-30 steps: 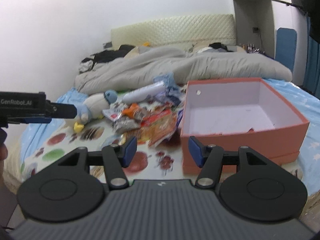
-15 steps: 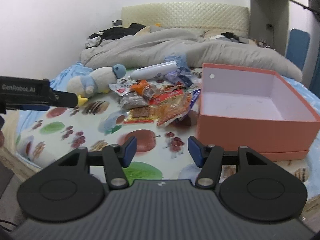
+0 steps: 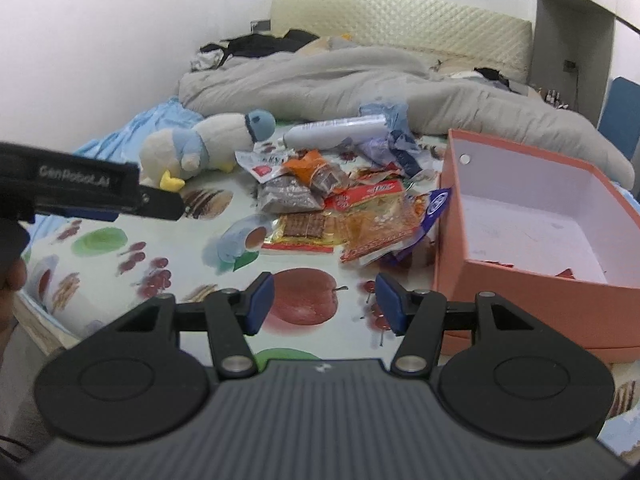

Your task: Organize snacks

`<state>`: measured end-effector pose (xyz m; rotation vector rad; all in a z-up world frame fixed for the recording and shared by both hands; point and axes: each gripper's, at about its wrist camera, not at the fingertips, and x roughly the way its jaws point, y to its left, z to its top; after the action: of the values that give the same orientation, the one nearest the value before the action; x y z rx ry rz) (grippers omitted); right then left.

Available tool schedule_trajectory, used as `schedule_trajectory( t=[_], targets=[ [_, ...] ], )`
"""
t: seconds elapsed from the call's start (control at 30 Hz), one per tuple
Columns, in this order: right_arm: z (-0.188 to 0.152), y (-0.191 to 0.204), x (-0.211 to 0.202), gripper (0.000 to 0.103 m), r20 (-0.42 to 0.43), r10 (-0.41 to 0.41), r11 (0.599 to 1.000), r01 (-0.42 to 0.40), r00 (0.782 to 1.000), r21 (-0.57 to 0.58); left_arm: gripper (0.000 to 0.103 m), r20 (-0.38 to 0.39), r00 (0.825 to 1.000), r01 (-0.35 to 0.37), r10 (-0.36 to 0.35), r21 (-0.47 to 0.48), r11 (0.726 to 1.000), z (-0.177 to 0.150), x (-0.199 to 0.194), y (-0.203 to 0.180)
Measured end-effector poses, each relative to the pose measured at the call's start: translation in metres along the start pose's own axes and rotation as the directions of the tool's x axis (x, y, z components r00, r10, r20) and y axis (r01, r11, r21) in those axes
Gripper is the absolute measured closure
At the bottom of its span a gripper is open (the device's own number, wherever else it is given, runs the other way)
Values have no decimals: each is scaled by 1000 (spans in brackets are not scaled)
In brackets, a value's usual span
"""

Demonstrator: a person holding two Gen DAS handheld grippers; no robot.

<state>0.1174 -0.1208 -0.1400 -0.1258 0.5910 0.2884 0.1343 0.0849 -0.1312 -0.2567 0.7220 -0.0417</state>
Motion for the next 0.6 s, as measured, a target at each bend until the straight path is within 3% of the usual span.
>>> schedule_trajectory(
  t=[0.2,0.23,0.3,0.47,0.6],
  targets=[
    [-4,-3,42,47,-45,-27,999,29,999,37,17,-59,998,17,-19,-31,999,7,59,15],
    [-4,-4,49,49,-52,-28,998,31,998,48,17,-83,995,50,-53,-37,998,8,69,18],
    [-4,-6,63,54,-63,-28,997,32,998,65,17,-118,985,121,-128,-60,991,8,90,22],
    [2,-13,94,57,-67,-47,991,55,997,122,17,-176,969,157,-174,-106,982,8,133,27],
    [5,-17,126,59,-105,-46,978,66,993,198,20,-222,935,218,-276,-251,943,3,162,37]
  ],
)
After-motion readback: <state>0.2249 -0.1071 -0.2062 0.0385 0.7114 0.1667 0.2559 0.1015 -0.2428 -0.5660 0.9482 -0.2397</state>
